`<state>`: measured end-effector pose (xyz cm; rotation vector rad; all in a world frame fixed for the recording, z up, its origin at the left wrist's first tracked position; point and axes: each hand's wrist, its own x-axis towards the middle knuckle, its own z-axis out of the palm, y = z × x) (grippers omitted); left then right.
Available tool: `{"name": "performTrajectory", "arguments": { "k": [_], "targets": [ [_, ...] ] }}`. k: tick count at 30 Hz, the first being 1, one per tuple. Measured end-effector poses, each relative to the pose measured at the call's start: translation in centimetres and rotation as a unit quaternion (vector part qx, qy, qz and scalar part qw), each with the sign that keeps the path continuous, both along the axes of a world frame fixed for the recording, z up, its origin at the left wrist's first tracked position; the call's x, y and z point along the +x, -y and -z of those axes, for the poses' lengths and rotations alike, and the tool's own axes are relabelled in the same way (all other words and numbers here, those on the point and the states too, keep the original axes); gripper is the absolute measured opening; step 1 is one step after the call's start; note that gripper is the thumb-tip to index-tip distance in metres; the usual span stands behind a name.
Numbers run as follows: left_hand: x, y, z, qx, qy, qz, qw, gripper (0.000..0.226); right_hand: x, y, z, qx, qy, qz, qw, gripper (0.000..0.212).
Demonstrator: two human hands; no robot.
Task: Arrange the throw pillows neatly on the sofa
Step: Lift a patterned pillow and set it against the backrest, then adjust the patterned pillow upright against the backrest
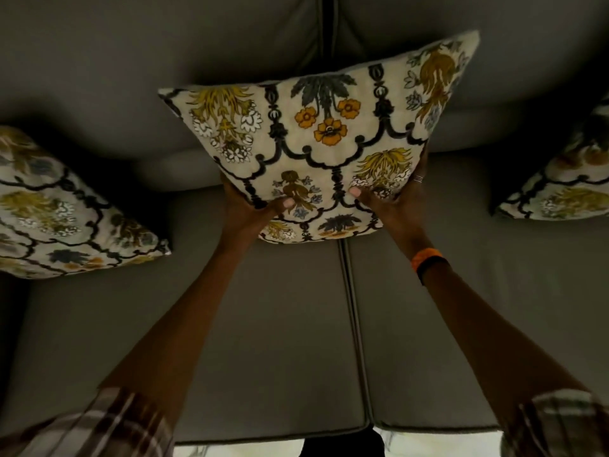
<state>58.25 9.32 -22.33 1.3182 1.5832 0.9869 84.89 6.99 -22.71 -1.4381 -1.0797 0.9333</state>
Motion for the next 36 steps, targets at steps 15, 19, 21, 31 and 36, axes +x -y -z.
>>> {"name": "performTrajectory", "arguments": {
  "k": [15, 19, 21, 31, 36],
  "targets": [
    [11.4, 14.3, 4.2, -0.205, -0.193, 0.109, 0.953, 0.071, 6.7, 11.1, 4.5, -0.282, 0.151, -0.05, 0.946, 0.101],
    [24.0, 12.9, 2.1, -0.08, -0.19, 0.187, 0.96, 0.065, 15.0, 11.6, 2.0, -0.213, 0.188, 0.0, 0.959, 0.08],
    [30.0, 11.3, 1.0, -0.048, -0.154, 0.202, 0.966, 0.069, 20.1, 11.1, 0.7, -0.183, 0.213, 0.049, 0.959, 0.076],
    [48.6, 0.9, -3.0, -0.044, 0.059, 0.138, 0.988, 0.145, 48.8, 5.6, -2.8, -0.106, 0.068, 0.161, 0.979, 0.14],
    [53.6, -0.1, -1.1, -0.034, 0.07, 0.129, 0.989, 0.1, 54.8, 1.6, -3.6, -0.112, 0.027, 0.032, 0.993, 0.126]
  ]
}}
